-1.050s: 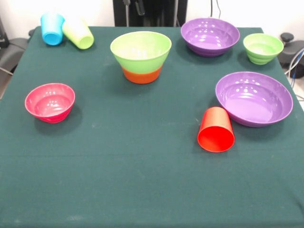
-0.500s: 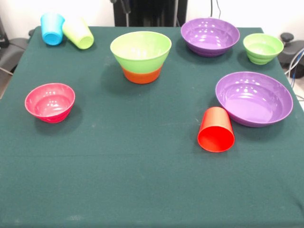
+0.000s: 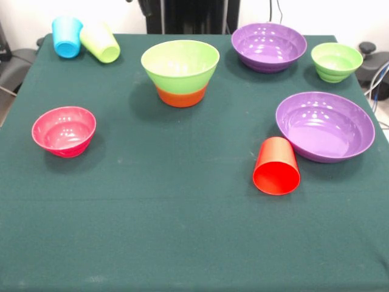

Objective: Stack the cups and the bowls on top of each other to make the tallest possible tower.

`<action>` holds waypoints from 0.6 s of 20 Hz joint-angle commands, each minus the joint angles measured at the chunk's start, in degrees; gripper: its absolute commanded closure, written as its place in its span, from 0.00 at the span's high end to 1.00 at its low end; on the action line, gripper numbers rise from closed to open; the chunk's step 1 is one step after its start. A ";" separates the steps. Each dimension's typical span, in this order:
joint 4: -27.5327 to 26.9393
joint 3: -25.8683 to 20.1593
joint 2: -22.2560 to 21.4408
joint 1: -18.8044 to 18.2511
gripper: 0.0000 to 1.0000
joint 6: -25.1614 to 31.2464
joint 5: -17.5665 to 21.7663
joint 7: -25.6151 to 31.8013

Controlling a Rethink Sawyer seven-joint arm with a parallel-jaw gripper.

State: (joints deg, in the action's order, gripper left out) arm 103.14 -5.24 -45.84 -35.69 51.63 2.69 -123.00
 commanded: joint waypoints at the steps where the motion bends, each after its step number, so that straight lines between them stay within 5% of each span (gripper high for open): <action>1: -5.12 -6.82 4.59 -2.01 1.00 4.19 6.04 13.25; 12: -8.45 -9.54 9.71 -5.76 1.00 -0.44 10.78 14.53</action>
State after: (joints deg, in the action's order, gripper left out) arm 98.46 -8.14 -41.22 -41.03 52.39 7.73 -123.00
